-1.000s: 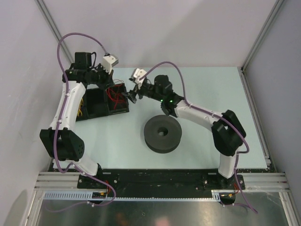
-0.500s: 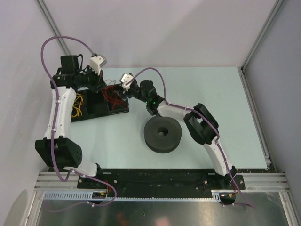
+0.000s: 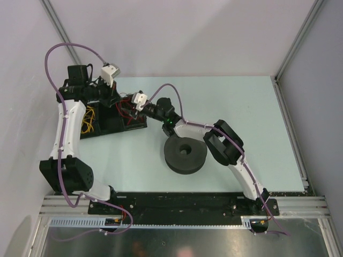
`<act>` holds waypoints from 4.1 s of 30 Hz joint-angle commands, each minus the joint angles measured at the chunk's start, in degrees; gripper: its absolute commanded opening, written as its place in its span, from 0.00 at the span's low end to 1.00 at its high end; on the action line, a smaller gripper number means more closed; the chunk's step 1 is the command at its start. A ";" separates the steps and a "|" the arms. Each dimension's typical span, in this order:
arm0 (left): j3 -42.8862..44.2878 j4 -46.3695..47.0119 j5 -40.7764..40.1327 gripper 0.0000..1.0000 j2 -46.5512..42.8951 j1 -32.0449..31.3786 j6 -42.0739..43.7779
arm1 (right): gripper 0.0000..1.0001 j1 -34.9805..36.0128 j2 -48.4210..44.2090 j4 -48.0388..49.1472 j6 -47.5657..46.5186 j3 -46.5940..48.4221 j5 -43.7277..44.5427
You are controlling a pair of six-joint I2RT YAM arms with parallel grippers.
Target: Wrap the cables
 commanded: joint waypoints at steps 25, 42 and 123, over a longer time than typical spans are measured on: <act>1.85 0.64 16.35 0.00 -6.20 0.68 -9.23 | 0.19 -0.58 14.97 7.70 -3.65 13.53 6.13; 8.01 2.20 5.16 0.00 -5.34 0.68 -15.81 | 0.53 -2.54 -0.75 10.78 -9.49 -6.37 6.01; -24.53 46.10 19.49 0.56 9.48 0.79 5.48 | 0.00 -2.48 -2.65 -6.61 12.01 24.62 2.75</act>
